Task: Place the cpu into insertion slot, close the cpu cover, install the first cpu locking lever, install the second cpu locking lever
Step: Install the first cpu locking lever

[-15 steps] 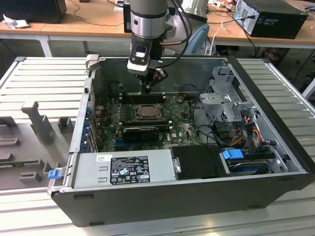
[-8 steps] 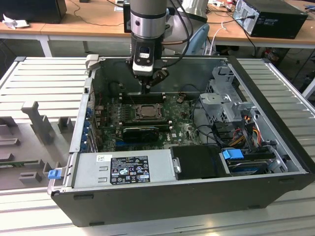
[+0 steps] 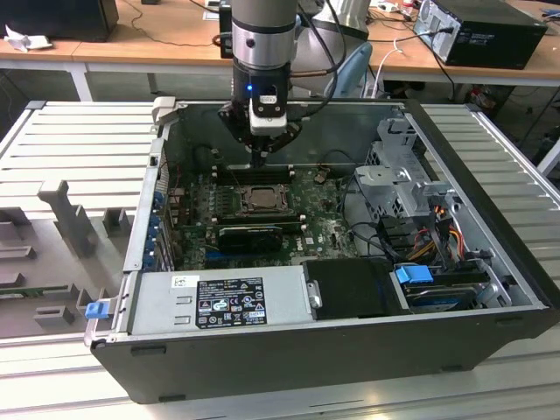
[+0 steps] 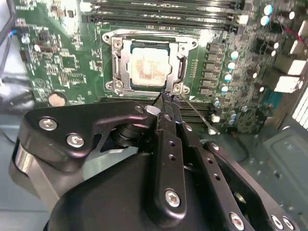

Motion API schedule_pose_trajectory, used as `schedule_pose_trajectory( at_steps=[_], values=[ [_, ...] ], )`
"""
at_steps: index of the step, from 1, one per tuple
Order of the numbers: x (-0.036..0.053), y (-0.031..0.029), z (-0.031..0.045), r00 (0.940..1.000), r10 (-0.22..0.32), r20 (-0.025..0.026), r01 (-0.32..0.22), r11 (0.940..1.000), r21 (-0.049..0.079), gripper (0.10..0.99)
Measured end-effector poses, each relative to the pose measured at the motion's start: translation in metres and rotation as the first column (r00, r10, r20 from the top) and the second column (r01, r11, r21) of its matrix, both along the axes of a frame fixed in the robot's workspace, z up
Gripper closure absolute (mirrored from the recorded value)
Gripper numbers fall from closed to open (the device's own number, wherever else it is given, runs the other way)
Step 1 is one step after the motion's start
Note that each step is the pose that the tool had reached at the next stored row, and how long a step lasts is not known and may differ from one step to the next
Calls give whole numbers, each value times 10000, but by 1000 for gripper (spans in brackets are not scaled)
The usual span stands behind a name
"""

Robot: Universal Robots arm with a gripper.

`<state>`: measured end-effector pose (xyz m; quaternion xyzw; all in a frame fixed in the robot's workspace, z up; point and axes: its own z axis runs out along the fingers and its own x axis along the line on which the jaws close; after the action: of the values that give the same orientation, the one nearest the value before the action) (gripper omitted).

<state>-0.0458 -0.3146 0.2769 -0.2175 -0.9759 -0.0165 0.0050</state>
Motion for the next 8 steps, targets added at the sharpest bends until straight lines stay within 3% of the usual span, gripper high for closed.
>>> schedule_pose_trajectory(
  at_steps=[4,7,8],
  values=[
    [0,0,0,9926,1217,2,-1217,9926,-1,980],
    [0,0,0,9821,1881,9,-1881,9821,-1,980],
    [0,0,0,9755,2200,12,-2200,9755,-2,980]
  ],
)
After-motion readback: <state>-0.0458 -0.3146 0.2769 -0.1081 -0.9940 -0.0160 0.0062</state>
